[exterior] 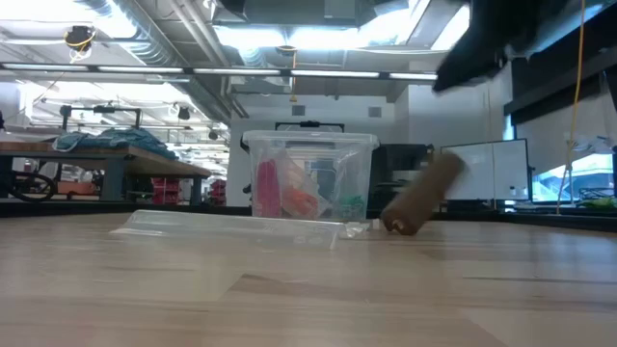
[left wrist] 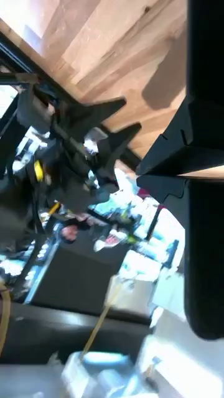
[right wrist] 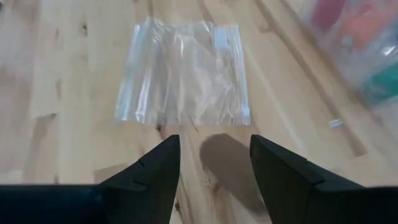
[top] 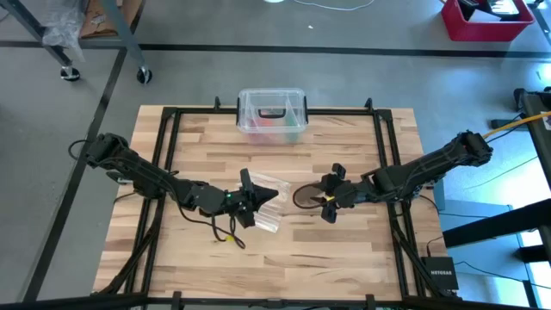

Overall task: Roll bandage
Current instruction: Open the transparent zip bag

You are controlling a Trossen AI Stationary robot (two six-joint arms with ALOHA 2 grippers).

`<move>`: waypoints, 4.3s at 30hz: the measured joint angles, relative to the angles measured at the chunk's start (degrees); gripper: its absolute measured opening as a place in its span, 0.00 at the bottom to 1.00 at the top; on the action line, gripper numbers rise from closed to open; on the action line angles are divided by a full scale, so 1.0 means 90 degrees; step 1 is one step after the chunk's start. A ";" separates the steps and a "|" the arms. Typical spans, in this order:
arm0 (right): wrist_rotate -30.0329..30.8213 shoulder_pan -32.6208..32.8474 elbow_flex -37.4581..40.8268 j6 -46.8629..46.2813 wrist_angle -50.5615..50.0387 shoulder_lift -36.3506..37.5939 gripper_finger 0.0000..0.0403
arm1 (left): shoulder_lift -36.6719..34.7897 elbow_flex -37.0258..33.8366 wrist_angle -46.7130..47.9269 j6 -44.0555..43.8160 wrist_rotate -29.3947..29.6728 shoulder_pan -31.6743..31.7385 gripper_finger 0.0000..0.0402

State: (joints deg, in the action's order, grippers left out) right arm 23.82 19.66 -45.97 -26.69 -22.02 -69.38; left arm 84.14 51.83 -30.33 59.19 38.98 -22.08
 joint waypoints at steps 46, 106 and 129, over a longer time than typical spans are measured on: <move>-0.0941 -0.0704 0.0818 0.1942 0.0622 -0.1430 0.83 | 0.0007 0.0000 0.2195 -0.5593 -0.1289 0.1548 0.51; -0.0411 -0.1229 0.1303 0.1279 0.3671 -0.1483 0.75 | 0.1415 -0.0002 0.3790 -0.7200 -0.2366 0.2844 0.51; -0.0601 -0.1229 0.1303 0.1313 0.3756 -0.1868 0.75 | 0.2304 0.0013 0.3585 -0.6329 -0.3952 0.3218 0.02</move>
State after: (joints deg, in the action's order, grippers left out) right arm 18.41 8.60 -34.24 -14.87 11.79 -86.19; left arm 104.87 51.95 1.94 2.23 3.42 6.89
